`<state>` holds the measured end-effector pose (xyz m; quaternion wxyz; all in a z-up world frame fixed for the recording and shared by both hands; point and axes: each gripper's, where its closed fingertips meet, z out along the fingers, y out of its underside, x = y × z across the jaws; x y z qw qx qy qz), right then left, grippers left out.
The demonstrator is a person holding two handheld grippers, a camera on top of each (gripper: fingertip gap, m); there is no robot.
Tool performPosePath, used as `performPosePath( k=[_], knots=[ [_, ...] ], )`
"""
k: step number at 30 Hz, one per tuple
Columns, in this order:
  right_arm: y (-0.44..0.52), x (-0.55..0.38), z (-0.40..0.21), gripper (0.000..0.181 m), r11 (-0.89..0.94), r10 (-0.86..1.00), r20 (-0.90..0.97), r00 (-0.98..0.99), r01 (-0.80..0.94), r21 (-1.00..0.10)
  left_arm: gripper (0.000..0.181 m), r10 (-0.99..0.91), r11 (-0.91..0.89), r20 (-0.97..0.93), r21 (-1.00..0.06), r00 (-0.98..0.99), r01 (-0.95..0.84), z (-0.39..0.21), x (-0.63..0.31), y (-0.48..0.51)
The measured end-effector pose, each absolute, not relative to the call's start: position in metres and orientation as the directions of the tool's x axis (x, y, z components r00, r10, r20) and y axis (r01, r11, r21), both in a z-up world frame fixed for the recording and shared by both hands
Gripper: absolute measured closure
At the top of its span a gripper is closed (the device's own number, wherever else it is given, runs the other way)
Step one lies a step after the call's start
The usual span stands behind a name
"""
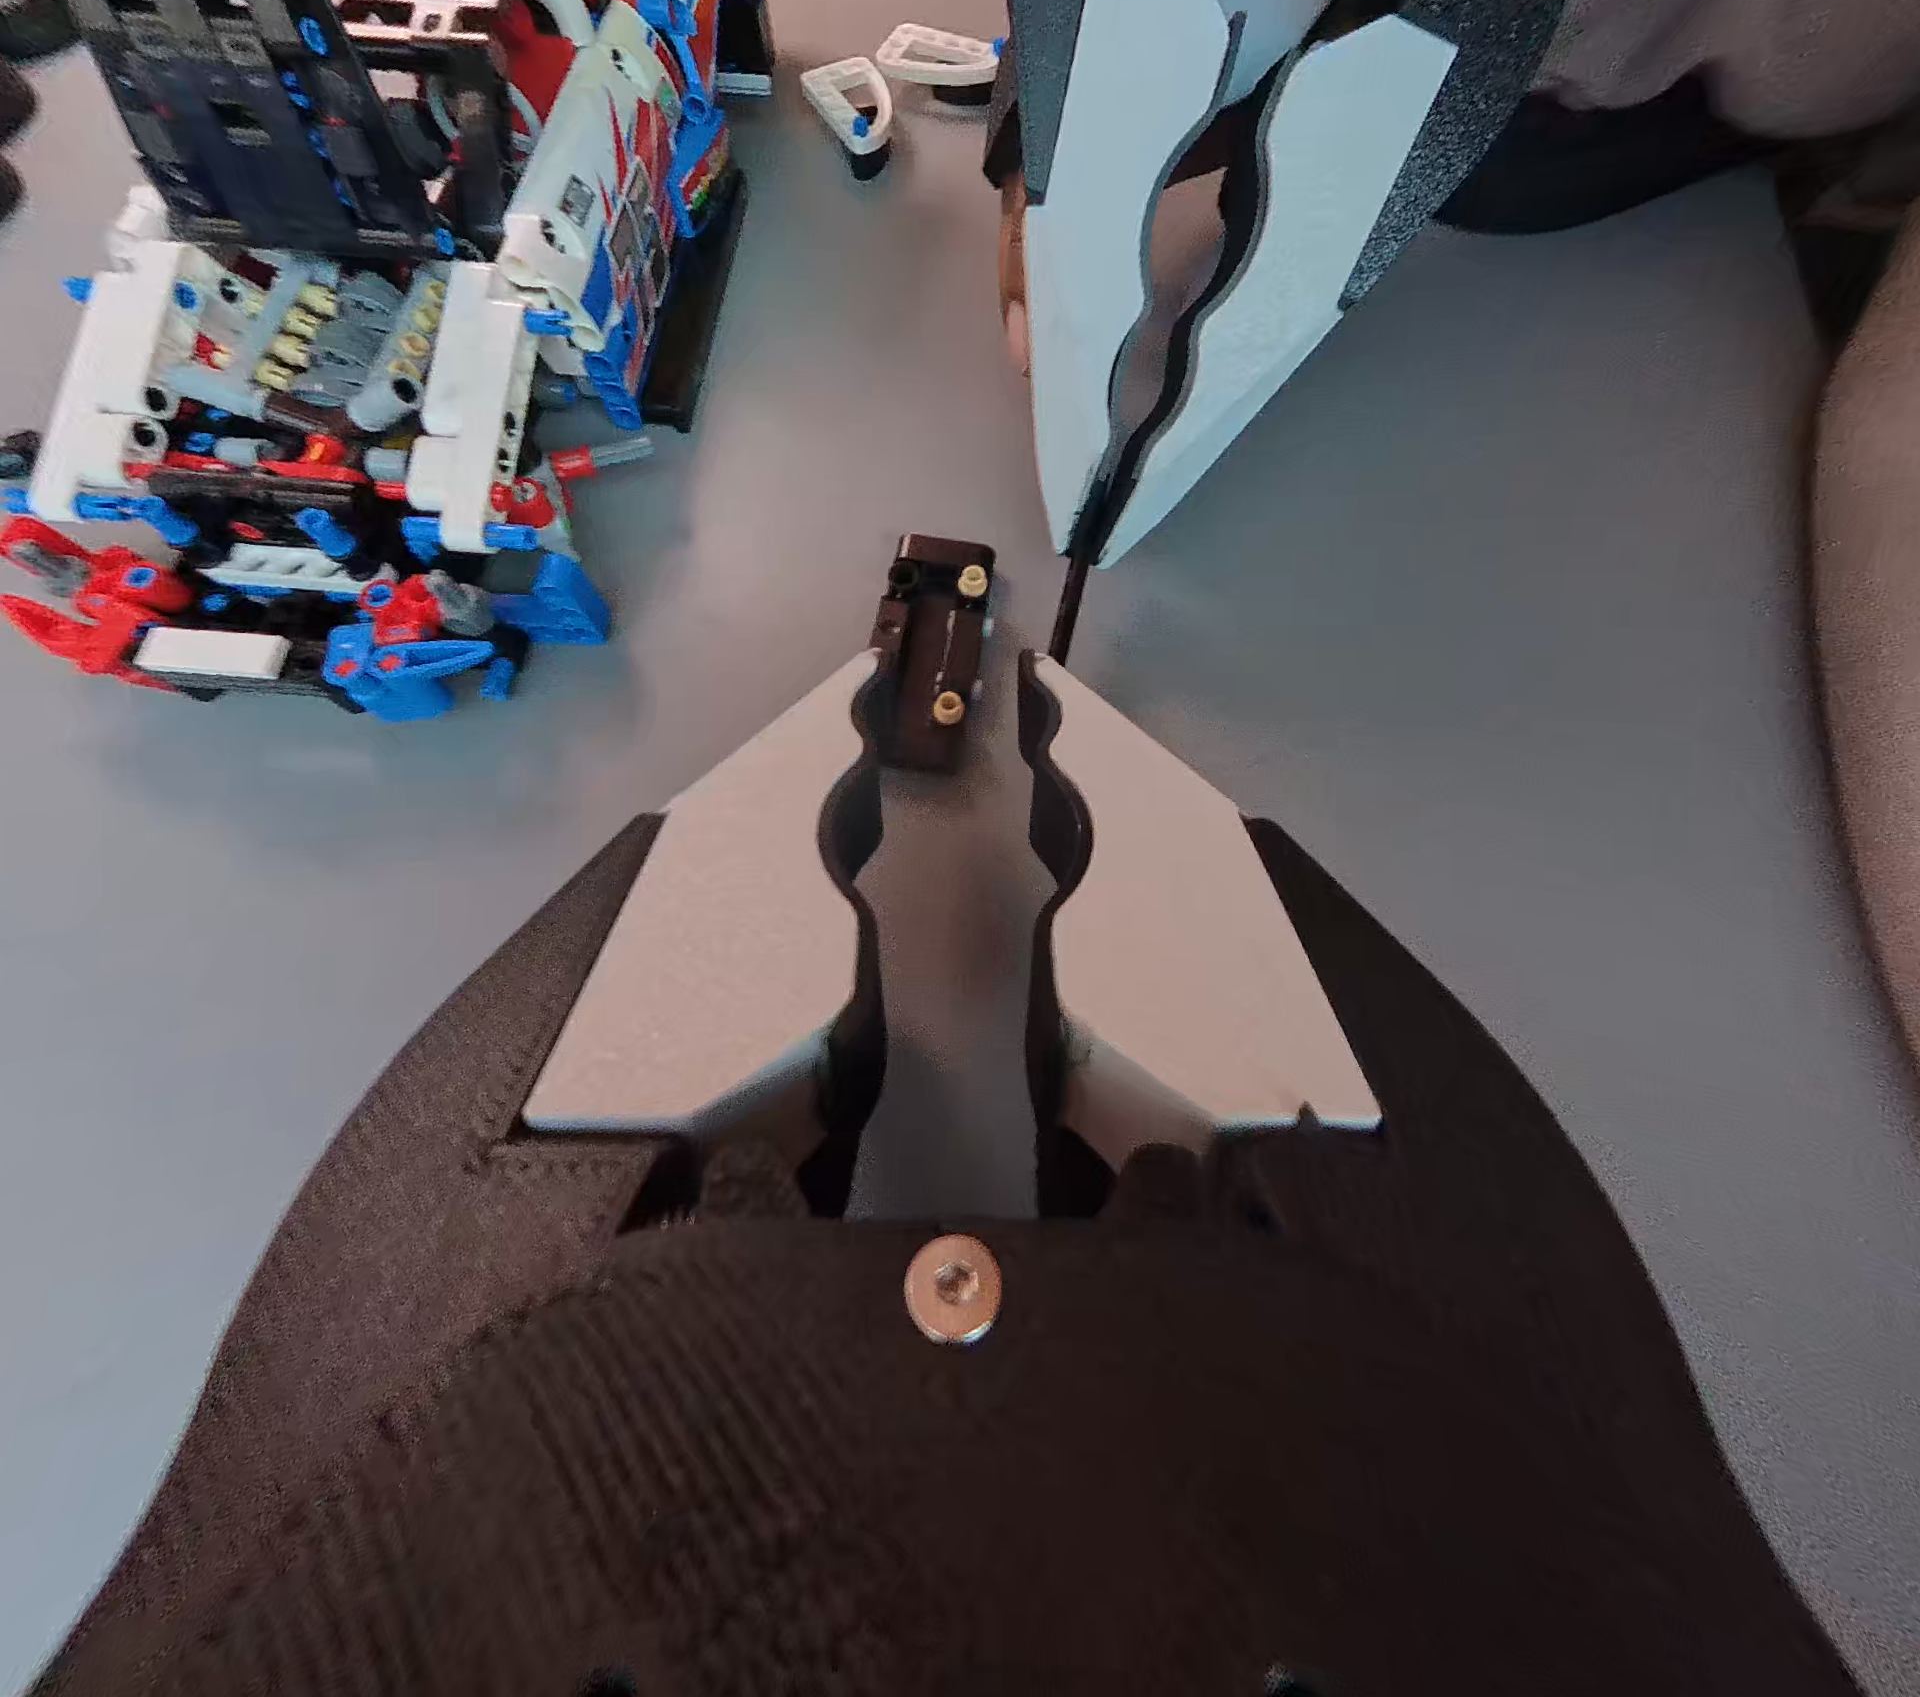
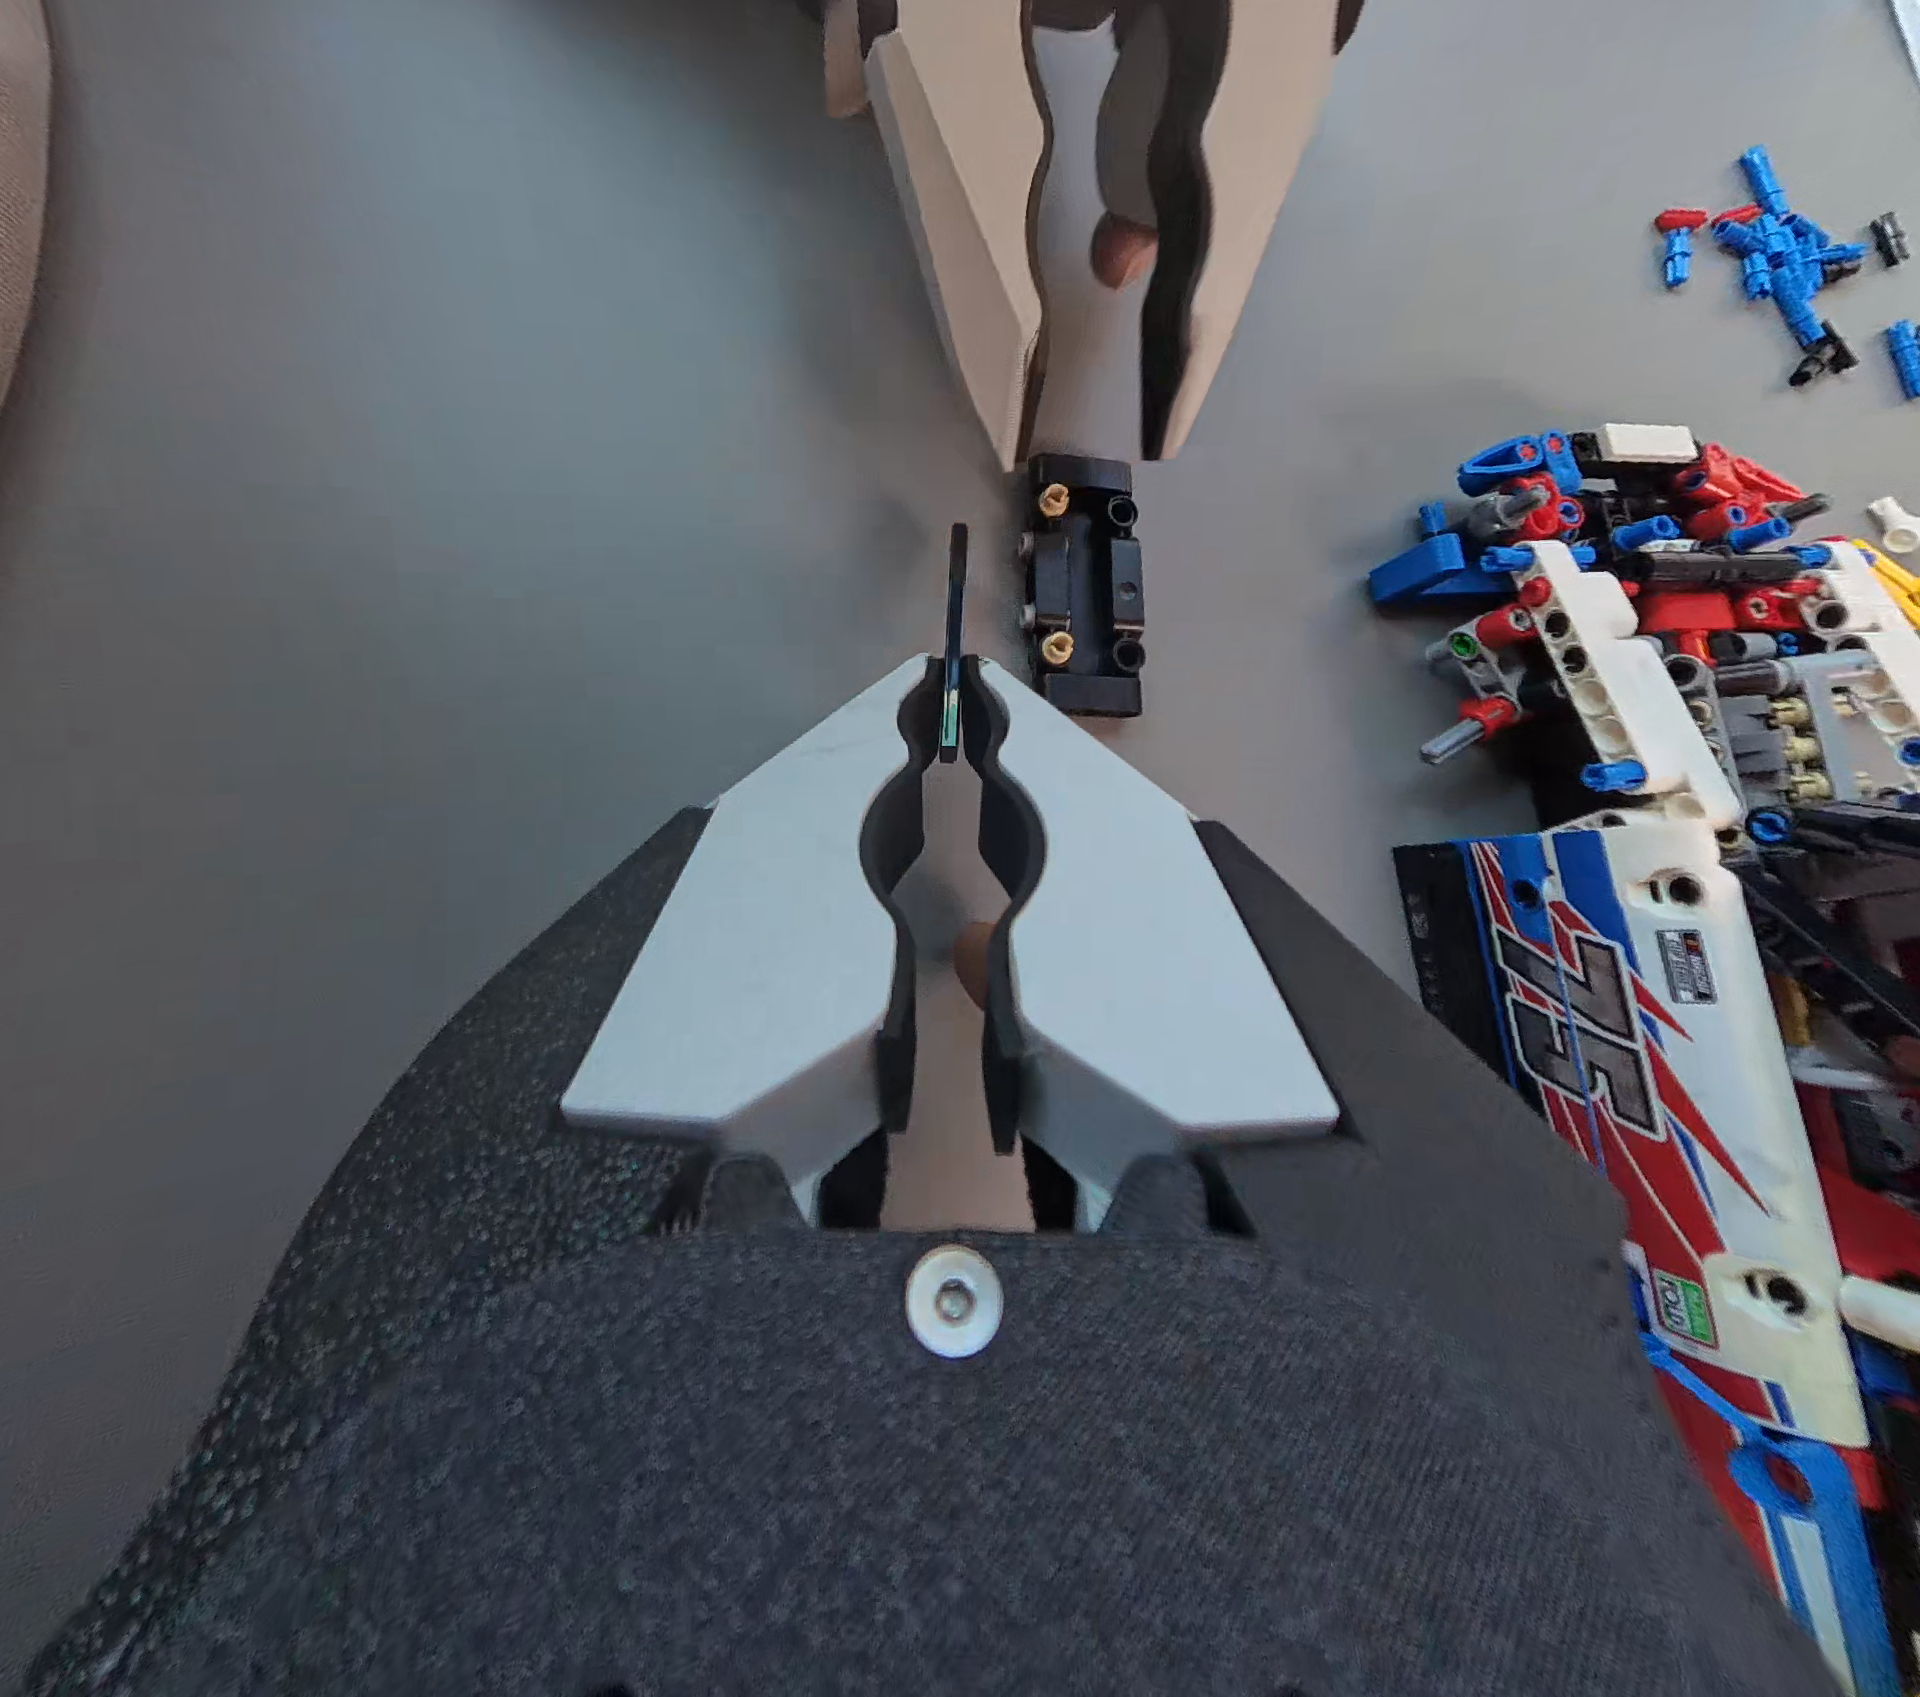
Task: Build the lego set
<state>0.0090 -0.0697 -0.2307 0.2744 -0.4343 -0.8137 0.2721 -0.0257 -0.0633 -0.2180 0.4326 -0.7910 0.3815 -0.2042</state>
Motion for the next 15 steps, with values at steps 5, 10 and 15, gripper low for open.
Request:
performPosePath(
  k=[5,10,15],
  knots=[
    [-0.071,0.008,-0.237,0.181,0.488,0.852,0.213,-0.478,0.58,-0.652,0.145,-0.778,-0.271,-0.18,-0.768,0.601,-0.581,-0.237,-0.032,-0.059],
    [-0.07,0.009,-0.239,0.181,0.493,0.855,0.223,-0.469,0.599,-0.63,0.166,-0.783,-0.235,-0.236,-0.744,0.575,-0.626,-0.239,-0.026,-0.061],
    [-0.068,0.008,-0.238,0.176,0.486,0.858,0.219,-0.464,0.599,-0.636,0.167,-0.787,-0.34,-0.068,-0.781,0.613,-0.524,-0.235,-0.022,-0.065]
  ],
)
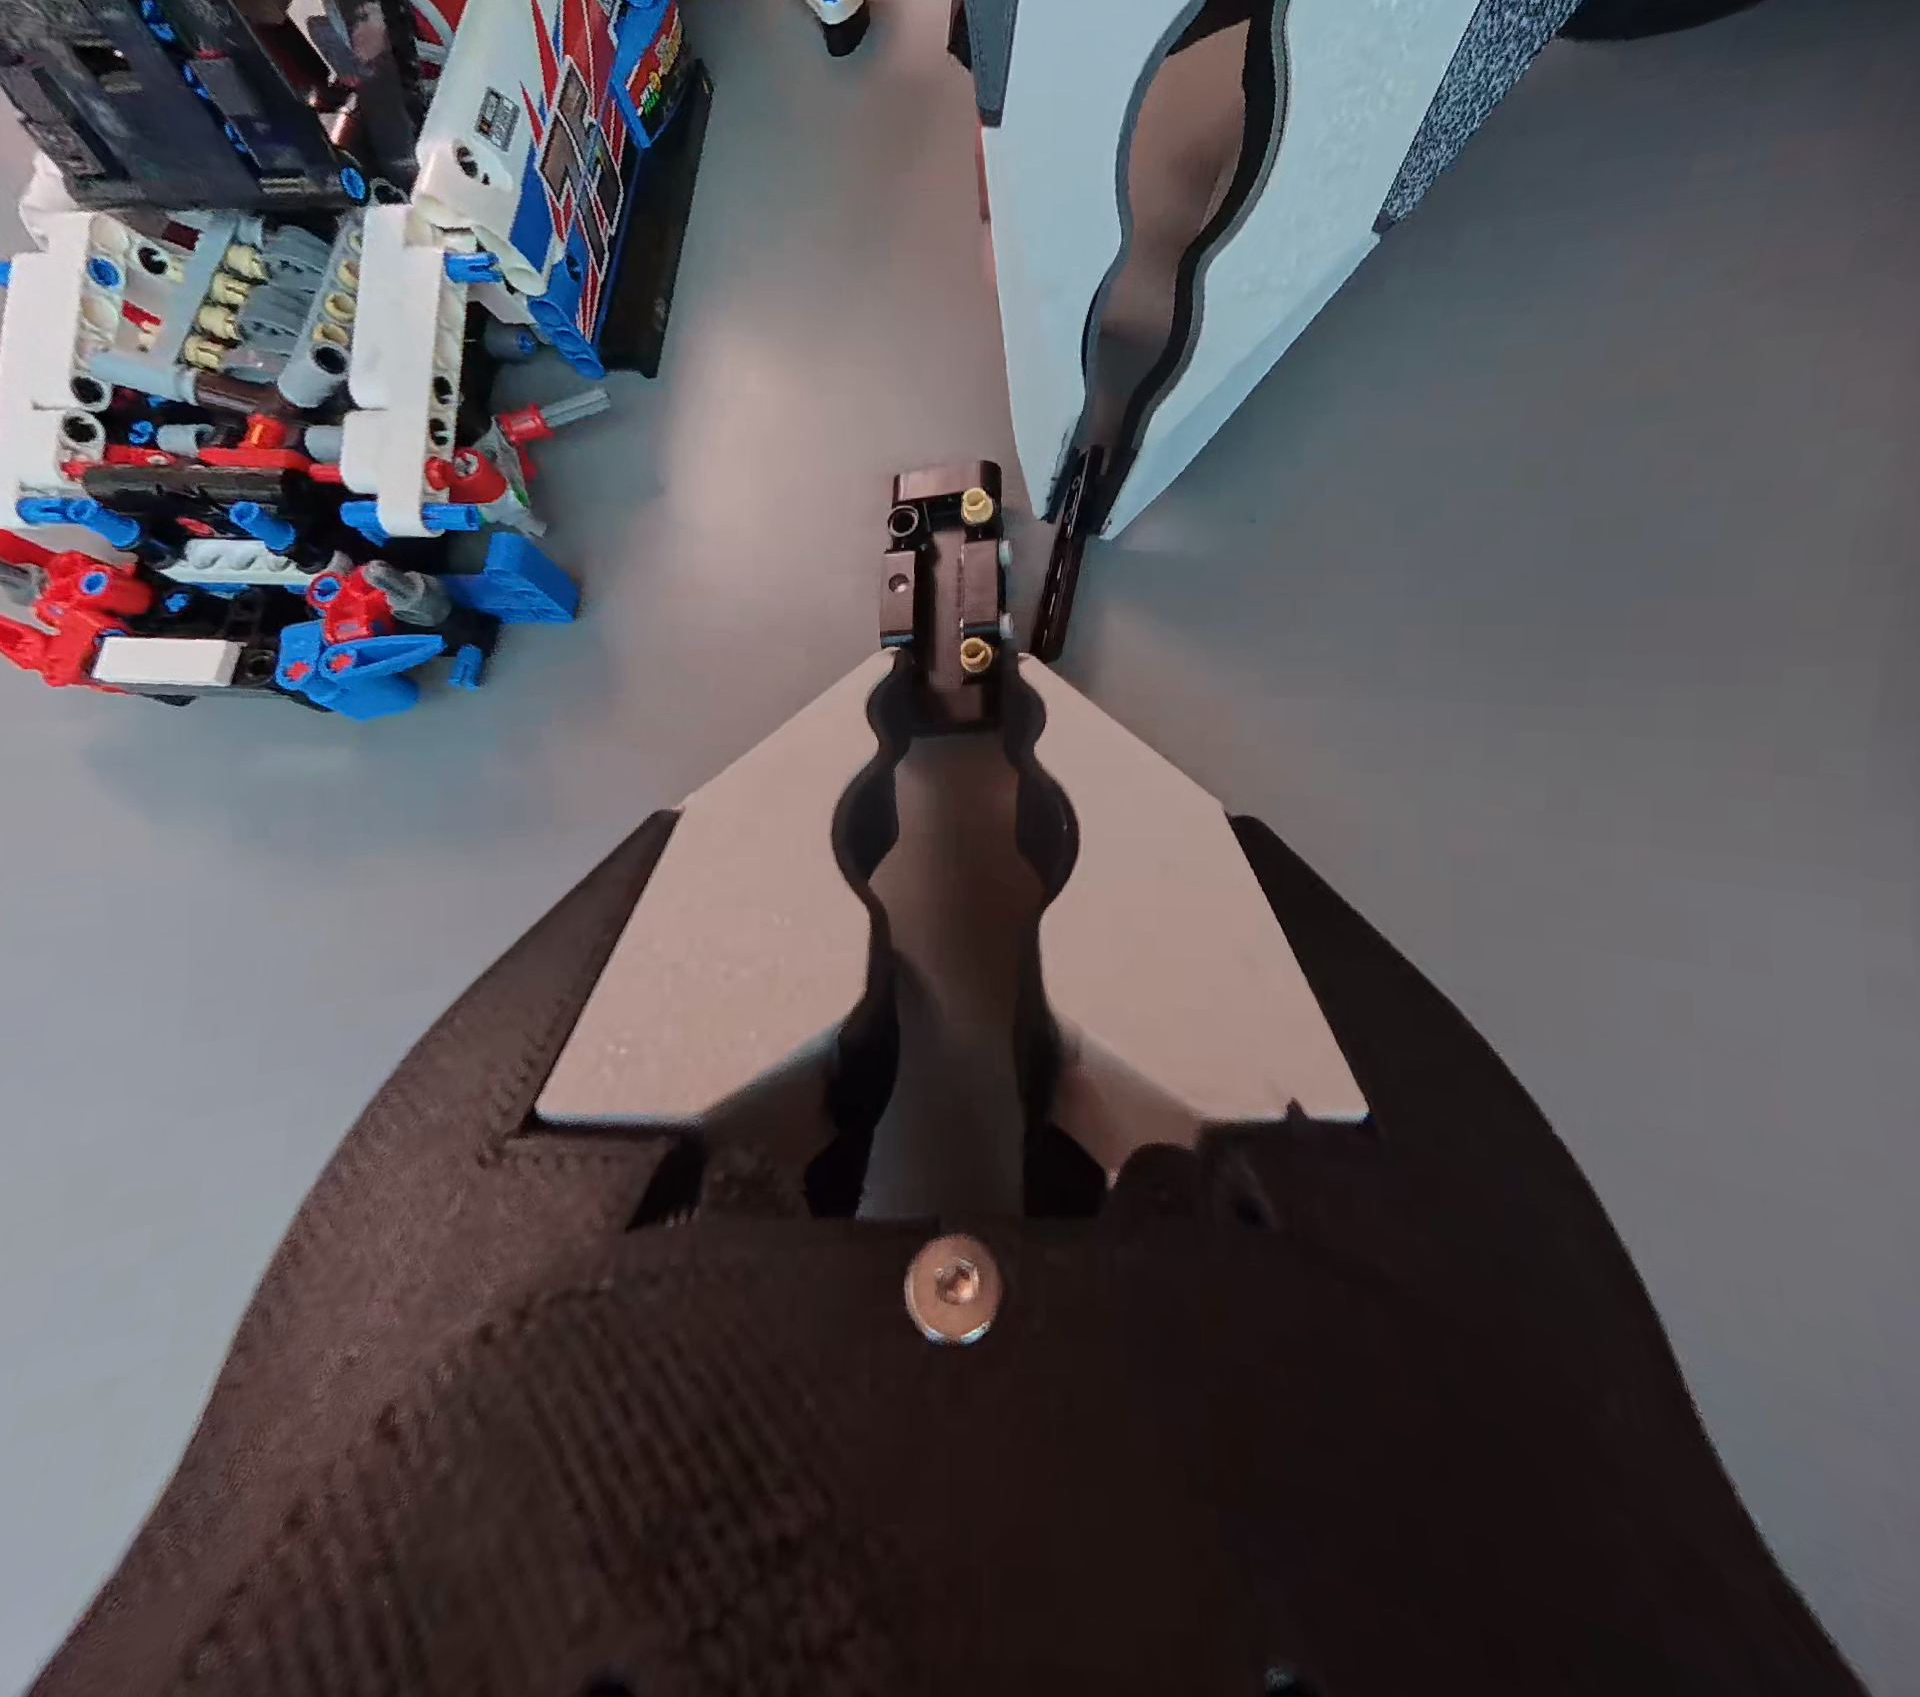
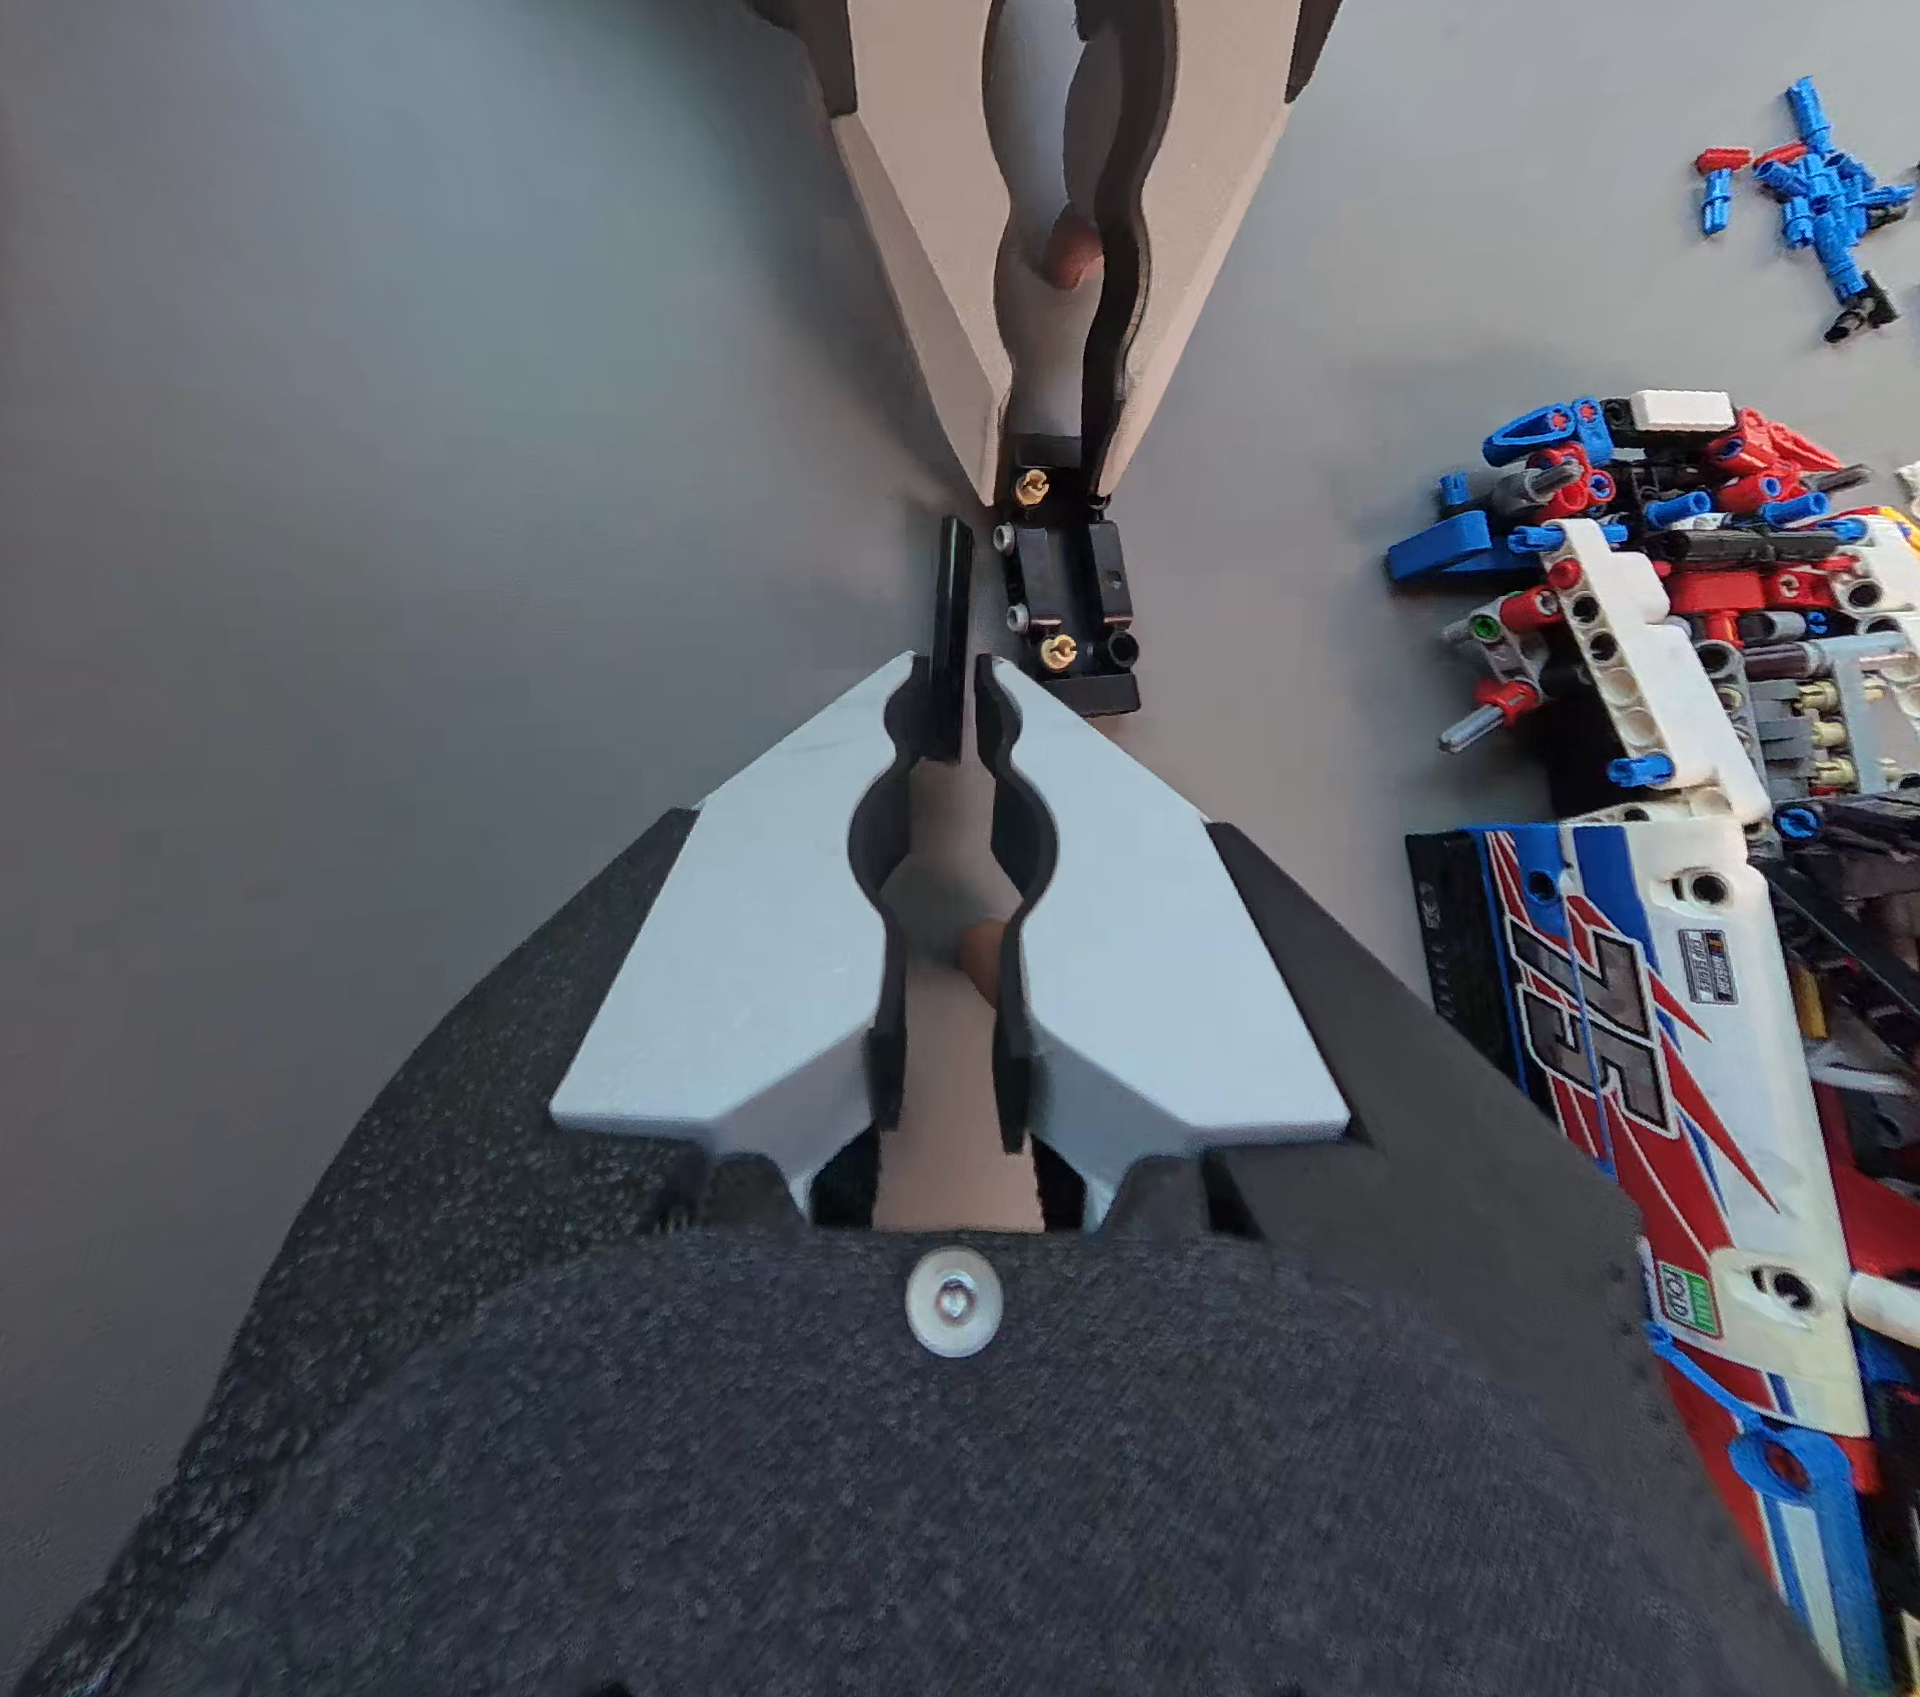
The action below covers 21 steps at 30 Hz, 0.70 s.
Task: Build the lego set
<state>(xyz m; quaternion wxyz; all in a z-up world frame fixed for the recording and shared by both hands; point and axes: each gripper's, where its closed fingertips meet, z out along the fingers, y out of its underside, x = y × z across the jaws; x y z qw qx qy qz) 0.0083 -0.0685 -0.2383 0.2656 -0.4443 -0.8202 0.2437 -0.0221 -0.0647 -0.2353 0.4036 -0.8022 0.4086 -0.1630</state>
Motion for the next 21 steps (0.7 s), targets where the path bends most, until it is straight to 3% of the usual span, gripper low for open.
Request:
performPosePath(
  k=[6,15,21],
  knots=[
    [-0.063,0.013,-0.231,0.171,0.442,0.873,0.168,-0.458,0.596,-0.671,0.167,-0.789,-0.364,-0.019,-0.79,0.614,-0.493,-0.234,-0.019,-0.067],
    [-0.068,0.025,-0.236,0.171,0.505,0.835,0.178,-0.521,0.596,-0.625,0.166,-0.789,-0.244,-0.207,-0.758,0.578,-0.605,-0.238,-0.019,-0.062],
    [-0.068,0.018,-0.242,0.173,0.487,0.846,0.138,-0.515,0.641,-0.593,0.167,-0.798,-0.297,-0.12,-0.775,0.591,-0.558,-0.237,-0.017,-0.064]
  ],
)
